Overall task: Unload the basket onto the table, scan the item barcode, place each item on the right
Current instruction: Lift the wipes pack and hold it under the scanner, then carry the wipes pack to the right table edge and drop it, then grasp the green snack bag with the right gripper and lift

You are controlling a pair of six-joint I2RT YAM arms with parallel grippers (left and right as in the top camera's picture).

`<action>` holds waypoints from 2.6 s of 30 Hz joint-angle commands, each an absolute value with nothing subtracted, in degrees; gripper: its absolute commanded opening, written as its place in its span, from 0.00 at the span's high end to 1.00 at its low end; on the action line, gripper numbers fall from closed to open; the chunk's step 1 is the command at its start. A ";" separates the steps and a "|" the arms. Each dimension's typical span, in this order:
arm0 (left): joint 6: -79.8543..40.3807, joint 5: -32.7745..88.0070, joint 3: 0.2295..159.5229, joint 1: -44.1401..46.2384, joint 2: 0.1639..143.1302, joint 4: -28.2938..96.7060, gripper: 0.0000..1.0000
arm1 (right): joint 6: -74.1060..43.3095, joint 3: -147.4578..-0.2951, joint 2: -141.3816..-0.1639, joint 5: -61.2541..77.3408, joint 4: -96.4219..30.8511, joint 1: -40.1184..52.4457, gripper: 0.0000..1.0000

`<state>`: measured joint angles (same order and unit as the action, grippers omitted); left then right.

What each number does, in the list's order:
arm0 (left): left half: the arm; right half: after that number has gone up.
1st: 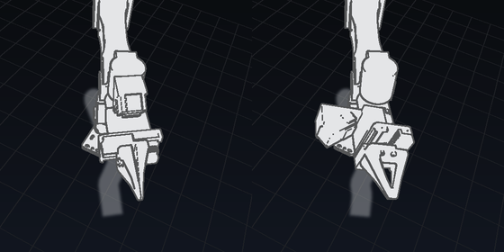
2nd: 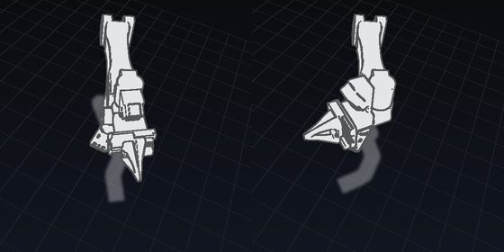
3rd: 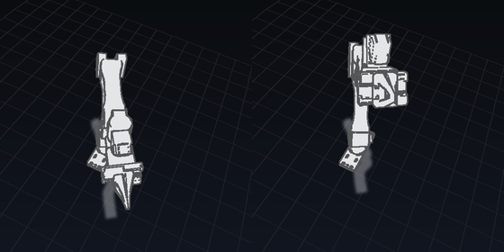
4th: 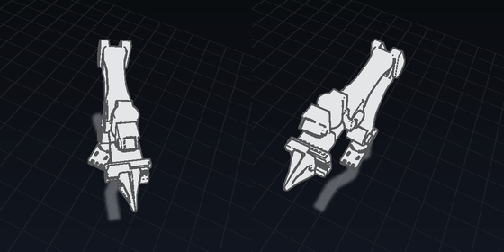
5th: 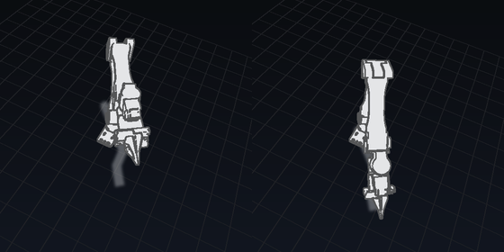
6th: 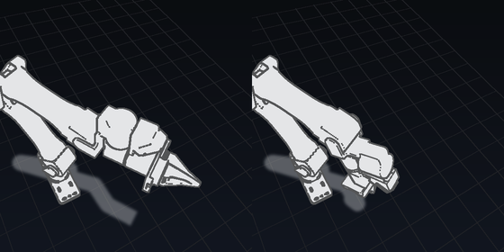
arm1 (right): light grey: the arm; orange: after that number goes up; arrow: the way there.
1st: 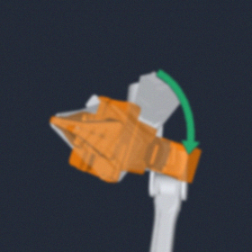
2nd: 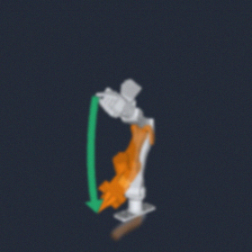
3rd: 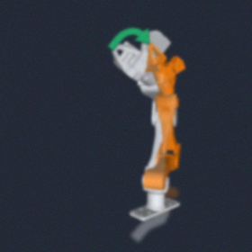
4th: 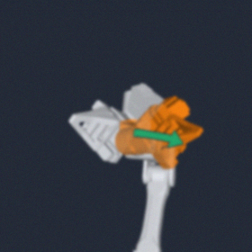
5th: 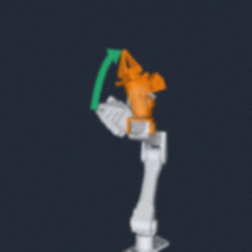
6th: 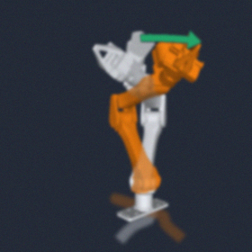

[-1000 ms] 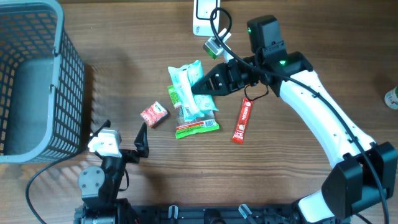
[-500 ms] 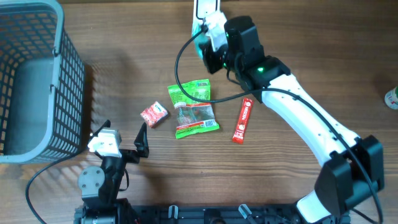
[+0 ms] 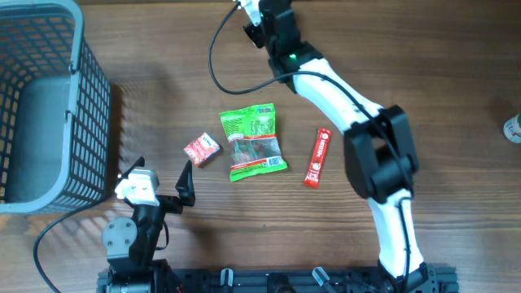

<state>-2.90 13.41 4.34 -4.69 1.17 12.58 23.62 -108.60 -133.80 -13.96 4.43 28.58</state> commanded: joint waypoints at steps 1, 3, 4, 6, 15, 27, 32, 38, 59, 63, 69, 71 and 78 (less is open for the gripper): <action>-3.46 13.91 3.97 -4.99 0.93 12.38 0.00 | 29.36 -112.75 -139.98 -17.54 8.05 28.32 0.96; -3.46 13.89 3.97 -4.99 0.93 12.38 0.00 | 31.70 -112.77 -141.49 -18.02 9.74 28.45 0.96; -3.46 13.91 3.97 -4.99 0.93 12.38 0.00 | 32.91 -112.77 -142.15 -18.31 10.28 28.49 0.96; -3.46 13.91 3.97 -4.99 0.93 12.38 0.00 | 33.39 -112.77 -142.80 -19.49 10.96 28.49 0.96; -3.46 13.91 3.97 -4.99 0.93 12.38 0.00 | 37.78 -112.79 -142.96 -21.15 12.82 28.42 0.96; -3.46 13.89 3.97 -4.99 0.93 12.38 0.00 | 44.82 -112.77 -142.30 -45.82 7.27 26.87 0.96; -3.46 13.91 3.97 -4.99 0.93 12.38 0.00 | 38.68 -112.77 -139.06 -59.13 -3.49 20.47 0.96; -3.46 13.91 3.97 -4.99 0.93 12.38 0.00 | 13.65 -112.77 -138.41 -59.86 -30.55 6.09 0.96; -3.46 13.91 3.97 -4.99 0.93 12.38 0.00 | -3.51 -112.84 -118.30 -0.80 -42.89 -13.61 0.00; -3.46 13.89 3.97 -4.99 0.93 12.38 0.00 | -4.67 -112.81 -111.66 21.58 -51.16 -5.39 0.00; -3.46 13.89 3.97 -4.99 0.93 12.38 0.00 | 2.94 -108.09 -112.05 36.97 -64.64 6.61 0.00; -3.46 13.91 3.97 -4.99 0.93 12.38 0.00 | 5.98 -104.07 -112.07 36.97 -66.74 10.66 0.00; -3.46 13.89 3.97 -4.99 0.93 12.38 0.00 | 6.04 -83.05 -112.36 42.59 -46.13 16.23 0.00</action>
